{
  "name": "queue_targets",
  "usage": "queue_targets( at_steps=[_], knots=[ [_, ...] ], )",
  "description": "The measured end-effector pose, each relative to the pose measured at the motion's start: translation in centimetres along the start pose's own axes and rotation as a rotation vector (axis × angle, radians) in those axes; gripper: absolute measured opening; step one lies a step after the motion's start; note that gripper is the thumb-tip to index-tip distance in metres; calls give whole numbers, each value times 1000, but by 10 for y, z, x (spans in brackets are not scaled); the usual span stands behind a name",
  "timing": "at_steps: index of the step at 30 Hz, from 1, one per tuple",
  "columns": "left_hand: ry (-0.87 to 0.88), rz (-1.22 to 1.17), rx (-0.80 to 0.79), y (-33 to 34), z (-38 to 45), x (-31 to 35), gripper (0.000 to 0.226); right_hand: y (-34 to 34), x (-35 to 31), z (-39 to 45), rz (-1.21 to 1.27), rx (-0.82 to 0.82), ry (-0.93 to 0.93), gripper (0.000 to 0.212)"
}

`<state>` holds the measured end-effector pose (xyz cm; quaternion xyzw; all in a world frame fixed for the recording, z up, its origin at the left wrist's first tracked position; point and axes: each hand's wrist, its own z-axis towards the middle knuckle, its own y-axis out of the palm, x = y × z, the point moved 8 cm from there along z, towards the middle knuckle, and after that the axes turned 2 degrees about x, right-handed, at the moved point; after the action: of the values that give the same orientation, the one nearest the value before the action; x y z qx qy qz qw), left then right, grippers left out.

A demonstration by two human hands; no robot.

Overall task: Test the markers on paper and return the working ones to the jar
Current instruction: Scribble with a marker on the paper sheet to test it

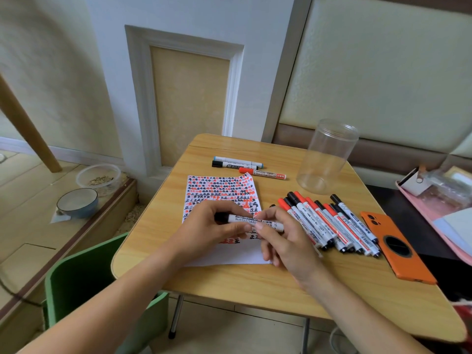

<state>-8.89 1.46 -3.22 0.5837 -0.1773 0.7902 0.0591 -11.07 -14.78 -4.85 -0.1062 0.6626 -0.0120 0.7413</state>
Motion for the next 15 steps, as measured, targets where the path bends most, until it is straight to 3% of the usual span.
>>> queue_targets(
  at_steps=[11,15],
  knots=[
    [22,28,-3,2,1,-1,13,-1,0,1,-8,12,-16,6],
    [113,303,43,-9,3,5,23,0,1,1,-45,-11,-13,5]
  ],
)
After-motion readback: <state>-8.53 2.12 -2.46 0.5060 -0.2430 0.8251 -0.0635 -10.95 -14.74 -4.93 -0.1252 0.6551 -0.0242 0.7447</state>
